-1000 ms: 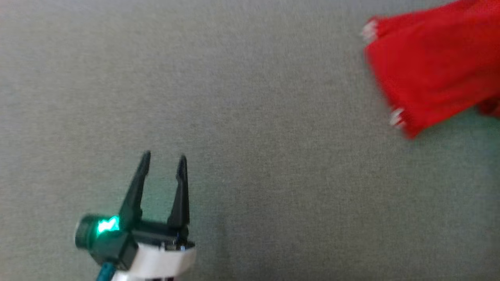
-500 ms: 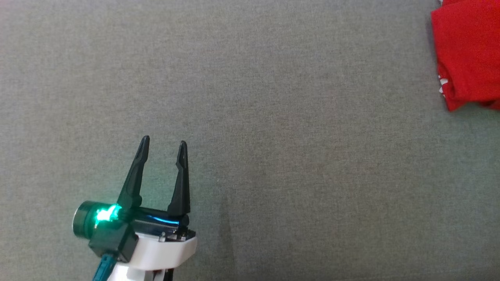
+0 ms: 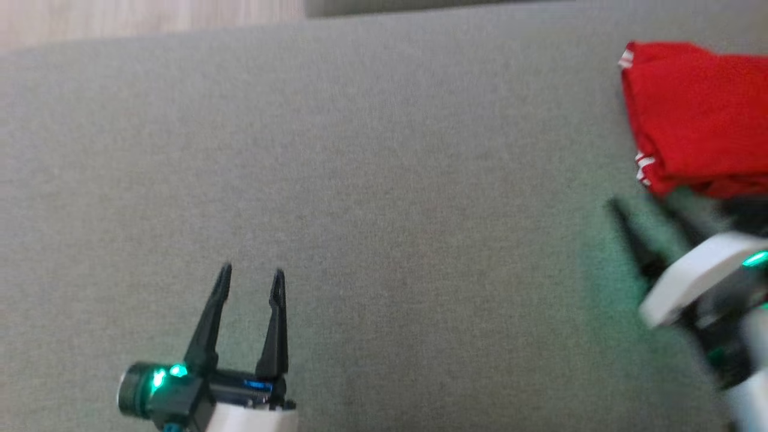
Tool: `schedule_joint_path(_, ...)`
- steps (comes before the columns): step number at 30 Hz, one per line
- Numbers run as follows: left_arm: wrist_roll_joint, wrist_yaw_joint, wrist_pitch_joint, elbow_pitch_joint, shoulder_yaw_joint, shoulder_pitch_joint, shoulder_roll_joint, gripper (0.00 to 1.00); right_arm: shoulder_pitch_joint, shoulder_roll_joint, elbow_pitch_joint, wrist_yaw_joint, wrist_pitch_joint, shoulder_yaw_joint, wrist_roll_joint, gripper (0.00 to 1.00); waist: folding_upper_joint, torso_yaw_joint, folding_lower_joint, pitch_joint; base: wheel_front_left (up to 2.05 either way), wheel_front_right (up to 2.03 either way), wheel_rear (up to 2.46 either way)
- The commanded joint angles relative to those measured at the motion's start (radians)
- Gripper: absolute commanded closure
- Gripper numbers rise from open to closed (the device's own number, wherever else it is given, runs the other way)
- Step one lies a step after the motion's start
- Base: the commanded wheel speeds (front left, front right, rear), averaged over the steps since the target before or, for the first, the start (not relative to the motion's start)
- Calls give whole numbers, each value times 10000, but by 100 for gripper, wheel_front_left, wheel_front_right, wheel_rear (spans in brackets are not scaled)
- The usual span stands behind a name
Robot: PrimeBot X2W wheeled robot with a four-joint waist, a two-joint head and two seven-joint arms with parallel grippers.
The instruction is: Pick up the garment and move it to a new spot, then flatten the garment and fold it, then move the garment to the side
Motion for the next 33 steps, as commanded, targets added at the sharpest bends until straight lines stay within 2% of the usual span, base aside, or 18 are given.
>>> schedule_joint_path(1,12,69,-63,-214,374,-71,-32,0,-33,-54,-211,35,-322,247,-100,0,0,42,3,-421,0,0,0)
schedule_joint_path(6,-54,178,-63,194,433,283,-32,0,484,1148,879,35,-2669,1389,-901,0,0,172,3,-1267,0,0,0)
schedule_joint_path(10,-48,324,-63,273,463,630,-32,0,1005,2091,1774,35,-4698,1426,-2136,0,0,218,3,-2051,0,0,0)
schedule_joint_path(13,113,435,-63,61,469,912,-32,0,1458,2682,1974,35,-5680,1373,-2511,0,0,222,3,-2427,0,0,0)
schedule_joint_path(15,166,542,-63,-72,513,1083,-32,0,1723,2854,1989,35,-5883,1117,-2886,0,0,213,3,-2599,0,0,0)
schedule_joint_path(18,239,648,-63,-158,605,1387,-32,0,2356,3189,760,35,-5929,273,-3746,0,0,259,3,-2799,0,0,0)
schedule_joint_path(22,273,709,-63,-163,730,1647,-32,0,3206,3373,-235,35,-5933,-140,-4328,0,0,266,3,-2918,0,0,0)
schedule_joint_path(33,160,996,-63,-89,767,1870,-32,0,3683,3471,-561,35,-5935,-344,-4715,0,0,299,3,-3013,0,0,0)
